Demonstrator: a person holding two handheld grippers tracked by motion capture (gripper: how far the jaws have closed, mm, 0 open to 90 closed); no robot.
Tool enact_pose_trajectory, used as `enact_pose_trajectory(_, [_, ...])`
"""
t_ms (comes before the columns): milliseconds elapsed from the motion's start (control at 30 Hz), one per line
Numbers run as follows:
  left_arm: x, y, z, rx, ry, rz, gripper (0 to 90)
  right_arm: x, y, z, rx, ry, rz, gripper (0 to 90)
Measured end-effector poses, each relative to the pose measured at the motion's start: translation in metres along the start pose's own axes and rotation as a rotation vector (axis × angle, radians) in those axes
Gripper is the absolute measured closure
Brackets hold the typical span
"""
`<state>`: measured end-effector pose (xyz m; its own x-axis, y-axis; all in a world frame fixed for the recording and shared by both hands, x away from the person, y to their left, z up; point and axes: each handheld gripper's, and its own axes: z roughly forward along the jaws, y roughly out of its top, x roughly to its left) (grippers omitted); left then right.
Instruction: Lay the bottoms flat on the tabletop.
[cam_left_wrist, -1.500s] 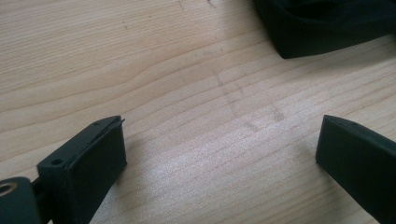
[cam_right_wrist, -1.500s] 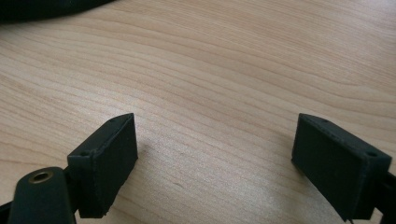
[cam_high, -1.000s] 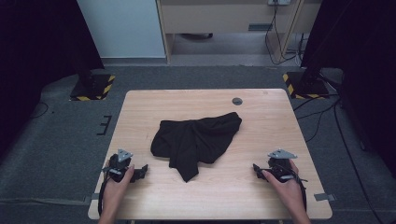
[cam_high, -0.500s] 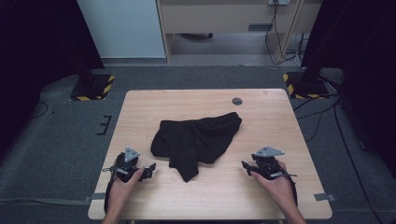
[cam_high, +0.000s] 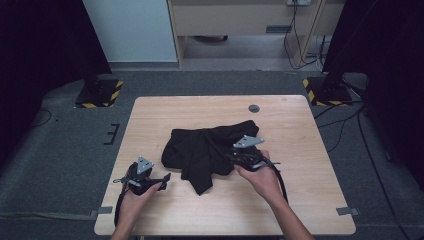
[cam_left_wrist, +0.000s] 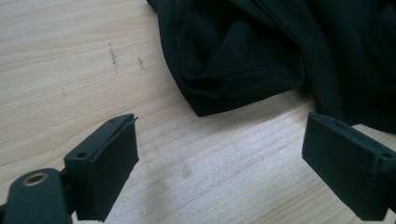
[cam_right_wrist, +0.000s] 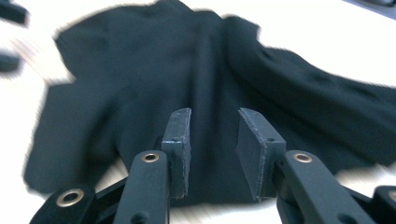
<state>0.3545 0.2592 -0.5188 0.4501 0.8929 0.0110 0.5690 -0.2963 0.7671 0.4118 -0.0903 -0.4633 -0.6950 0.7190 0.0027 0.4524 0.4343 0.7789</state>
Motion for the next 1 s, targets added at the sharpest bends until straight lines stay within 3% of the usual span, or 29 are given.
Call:
enact_pose_trajectory(33, [0.000, 0.000, 0.001, 0.003, 0.001, -0.001, 10.3, 0.008, 0.013, 0.012, 0.014, 0.005, -0.018, 59.8])
enact_pose_trajectory(67, [0.000, -0.001, 0.002, 0.008, 0.002, 0.000, 10.3, 0.008, 0.013, 0.012, 0.014, 0.005, -0.018, 59.8])
enact_pose_trajectory(100, [0.001, -0.001, 0.002, 0.011, 0.004, 0.001, 10.7, 0.015, 0.025, 0.026, 0.040, -0.008, -0.028, 53.1])
enact_pose_trajectory(233, [0.002, 0.000, 0.000, 0.006, 0.013, -0.004, 11.1, 0.016, 0.034, 0.043, 0.065, -0.033, -0.018, 53.1])
enact_pose_trajectory(267, [0.003, 0.000, -0.001, -0.003, 0.020, -0.010, 11.3, 0.013, 0.038, 0.054, 0.087, -0.042, -0.001, 55.6])
enact_pose_trajectory(300, [0.004, 0.000, -0.002, -0.006, 0.023, -0.012, 11.5, 0.012, 0.038, 0.057, 0.091, -0.041, 0.007, 56.8])
enact_pose_trajectory(367, [0.005, 0.001, -0.002, -0.011, 0.025, -0.018, 11.8, 0.009, 0.038, 0.064, 0.108, -0.034, 0.014, 68.4])
enact_pose_trajectory(400, [0.005, 0.001, -0.002, -0.011, 0.025, -0.018, 11.8, 0.009, 0.038, 0.064, 0.108, -0.034, 0.014, 68.4])
enact_pose_trajectory(433, [0.005, 0.000, -0.002, -0.013, 0.025, -0.020, 11.9, 0.008, 0.036, 0.066, 0.130, -0.038, -0.015, 85.9])
enact_pose_trajectory(467, [0.006, 0.000, -0.003, -0.014, 0.025, -0.022, 11.9, 0.008, 0.036, 0.066, 0.130, -0.038, -0.015, 85.9])
enact_pose_trajectory(667, [0.008, 0.001, -0.005, -0.025, 0.040, -0.024, 12.7, 0.005, 0.018, 0.038, 0.099, 0.015, -0.020, 88.9])
enact_pose_trajectory(700, [0.008, 0.001, -0.005, -0.026, 0.041, -0.025, 12.9, 0.003, 0.005, 0.024, 0.090, 0.021, -0.001, 88.9])
enact_pose_trajectory(800, [0.006, 0.001, -0.005, -0.022, 0.042, -0.018, 13.0, -0.002, -0.011, 0.010, 0.077, 0.022, 0.015, 88.9])
enact_pose_trajectory(867, [0.004, 0.001, -0.005, -0.020, 0.039, -0.013, 13.4, -0.013, -0.036, -0.010, 0.067, 0.018, 0.062, 88.9])
enact_pose_trajectory(900, [0.003, 0.002, -0.005, -0.022, 0.040, -0.011, 13.4, -0.013, -0.036, -0.010, 0.067, 0.018, 0.062, 88.9])
enact_pose_trajectory(967, [-0.001, 0.007, -0.005, -0.034, 0.031, -0.001, 13.6, -0.020, -0.059, -0.021, 0.087, 0.030, 0.100, 86.8])
enact_pose_trajectory(1000, [-0.001, 0.007, -0.005, -0.034, 0.031, -0.001, 13.6, -0.020, -0.059, -0.021, 0.087, 0.030, 0.100, 86.8])
